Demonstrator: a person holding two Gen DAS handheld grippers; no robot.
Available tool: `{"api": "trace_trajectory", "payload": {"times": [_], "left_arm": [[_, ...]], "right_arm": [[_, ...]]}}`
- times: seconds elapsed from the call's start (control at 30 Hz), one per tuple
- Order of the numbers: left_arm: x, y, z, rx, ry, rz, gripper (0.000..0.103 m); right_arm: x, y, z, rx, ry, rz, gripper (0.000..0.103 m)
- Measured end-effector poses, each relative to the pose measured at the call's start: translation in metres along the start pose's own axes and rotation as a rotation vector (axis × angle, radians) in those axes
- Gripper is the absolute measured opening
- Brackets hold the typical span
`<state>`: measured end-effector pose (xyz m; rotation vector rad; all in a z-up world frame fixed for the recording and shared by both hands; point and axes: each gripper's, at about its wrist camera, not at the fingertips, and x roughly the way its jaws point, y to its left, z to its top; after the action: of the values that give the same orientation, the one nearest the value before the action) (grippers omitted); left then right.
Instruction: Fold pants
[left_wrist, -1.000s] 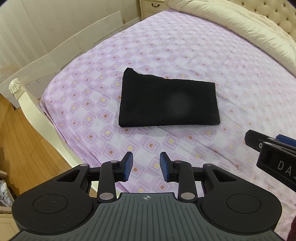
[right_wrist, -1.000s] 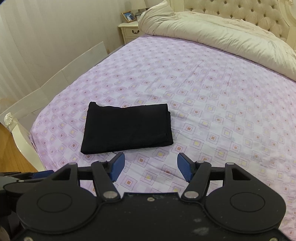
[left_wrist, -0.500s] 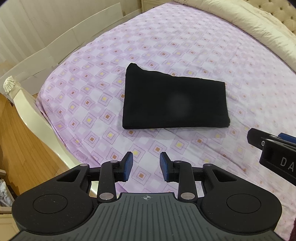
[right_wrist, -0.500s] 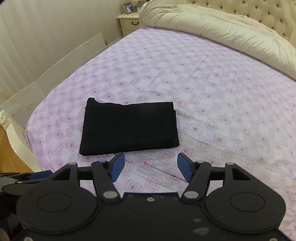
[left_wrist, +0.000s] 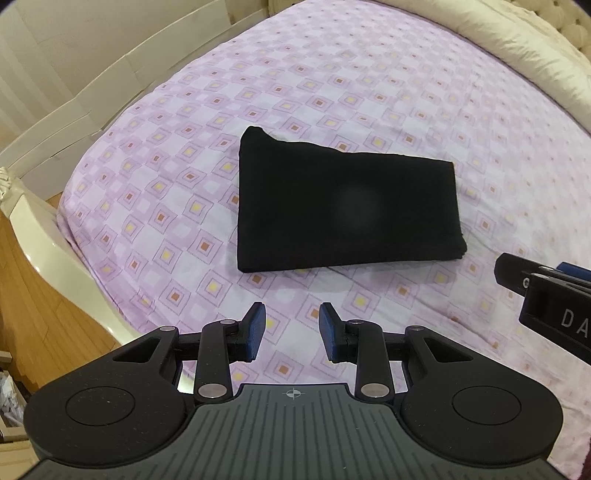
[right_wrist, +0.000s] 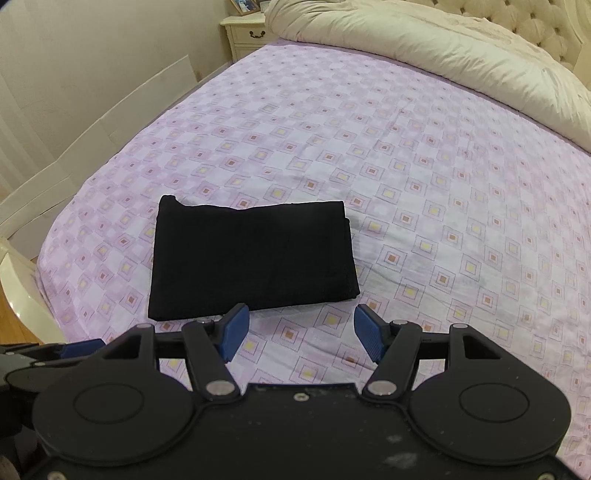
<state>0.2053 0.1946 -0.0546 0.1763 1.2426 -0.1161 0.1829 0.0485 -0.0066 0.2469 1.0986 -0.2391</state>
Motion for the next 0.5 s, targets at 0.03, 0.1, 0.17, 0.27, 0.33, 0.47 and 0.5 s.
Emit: {"api": "trace_trajectory", "payload": {"times": [0.03, 0.1, 0.17, 0.27, 0.33, 0.47, 0.5], "left_arm": [[0.001, 0.000, 0.001, 0.001, 0.002, 0.000, 0.031], [0.004, 0.000, 0.004, 0.005, 0.004, 0.000, 0.031], [0.006, 0.001, 0.006, 0.006, 0.007, 0.000, 0.031], [0.008, 0.002, 0.009, 0.009, 0.010, 0.000, 0.031], [0.010, 0.003, 0.011, 0.010, 0.012, -0.001, 0.031], [0.012, 0.004, 0.014, 0.012, 0.013, 0.001, 0.031], [0.013, 0.004, 0.015, 0.012, 0.013, 0.001, 0.031]], "right_arm": [[0.002, 0.000, 0.001, 0.002, 0.003, -0.002, 0.067], [0.006, 0.002, 0.003, 0.005, 0.008, -0.006, 0.067], [0.009, 0.003, 0.006, 0.009, 0.012, -0.009, 0.067], [0.013, 0.004, 0.008, 0.013, 0.017, -0.010, 0.067], [0.014, 0.004, 0.008, 0.015, 0.019, -0.013, 0.067], [0.018, 0.006, 0.011, 0.023, 0.022, -0.014, 0.067], [0.018, 0.006, 0.012, 0.025, 0.022, -0.014, 0.067]]}}
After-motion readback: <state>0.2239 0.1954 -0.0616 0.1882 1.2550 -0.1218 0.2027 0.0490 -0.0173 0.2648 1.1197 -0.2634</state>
